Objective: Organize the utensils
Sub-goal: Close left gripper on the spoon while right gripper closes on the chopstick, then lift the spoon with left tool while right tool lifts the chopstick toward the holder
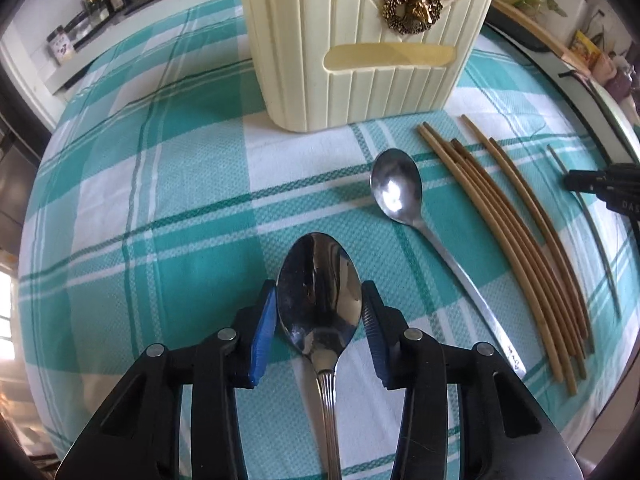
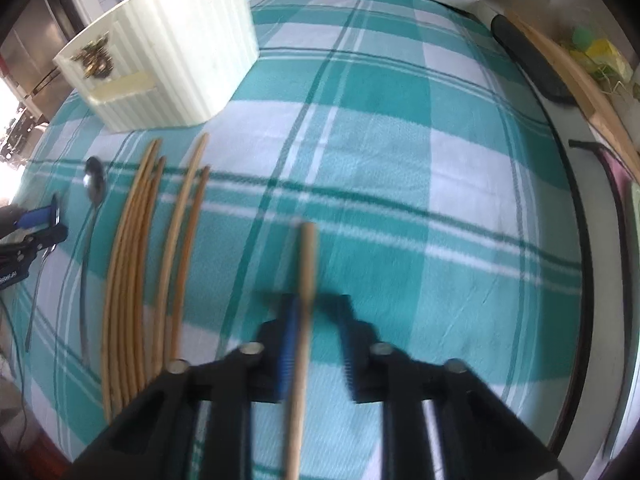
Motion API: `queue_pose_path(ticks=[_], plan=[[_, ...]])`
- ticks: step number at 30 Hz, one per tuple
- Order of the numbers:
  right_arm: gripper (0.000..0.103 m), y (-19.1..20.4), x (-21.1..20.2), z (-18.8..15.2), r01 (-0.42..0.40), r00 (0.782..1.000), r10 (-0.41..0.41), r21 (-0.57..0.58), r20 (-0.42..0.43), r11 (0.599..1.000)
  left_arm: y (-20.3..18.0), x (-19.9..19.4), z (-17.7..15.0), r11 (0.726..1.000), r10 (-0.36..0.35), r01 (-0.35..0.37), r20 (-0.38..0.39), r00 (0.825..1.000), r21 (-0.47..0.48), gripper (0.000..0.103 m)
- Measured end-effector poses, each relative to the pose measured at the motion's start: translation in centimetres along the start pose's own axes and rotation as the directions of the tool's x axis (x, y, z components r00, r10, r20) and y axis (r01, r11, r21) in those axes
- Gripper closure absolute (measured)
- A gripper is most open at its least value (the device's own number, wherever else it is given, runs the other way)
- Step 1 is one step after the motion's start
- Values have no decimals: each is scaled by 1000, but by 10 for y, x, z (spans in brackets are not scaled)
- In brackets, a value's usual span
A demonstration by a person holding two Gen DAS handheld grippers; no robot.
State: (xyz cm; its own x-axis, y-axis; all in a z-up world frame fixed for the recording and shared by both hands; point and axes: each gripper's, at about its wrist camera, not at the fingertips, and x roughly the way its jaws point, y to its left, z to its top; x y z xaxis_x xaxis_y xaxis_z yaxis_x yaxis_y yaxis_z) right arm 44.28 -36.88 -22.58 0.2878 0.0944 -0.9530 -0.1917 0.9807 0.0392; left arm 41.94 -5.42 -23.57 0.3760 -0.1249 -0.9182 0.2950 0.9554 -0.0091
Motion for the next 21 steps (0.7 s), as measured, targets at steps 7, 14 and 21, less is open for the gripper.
queue_pose_path(ticks=[7, 14, 21], plan=[[96, 3, -65, -15, -89, 975, 79, 38, 210, 995, 19, -66, -17, 997, -57, 64, 173, 983, -37, 61], [96, 32, -161, -41, -76, 906, 89, -47, 414, 996, 29, -142, -40, 995, -89, 101, 335, 938, -19, 61], [96, 52, -203, -46, -52, 839, 79, -67, 538, 996, 37, -184, -47, 989, -117, 147, 424, 898, -37, 61]])
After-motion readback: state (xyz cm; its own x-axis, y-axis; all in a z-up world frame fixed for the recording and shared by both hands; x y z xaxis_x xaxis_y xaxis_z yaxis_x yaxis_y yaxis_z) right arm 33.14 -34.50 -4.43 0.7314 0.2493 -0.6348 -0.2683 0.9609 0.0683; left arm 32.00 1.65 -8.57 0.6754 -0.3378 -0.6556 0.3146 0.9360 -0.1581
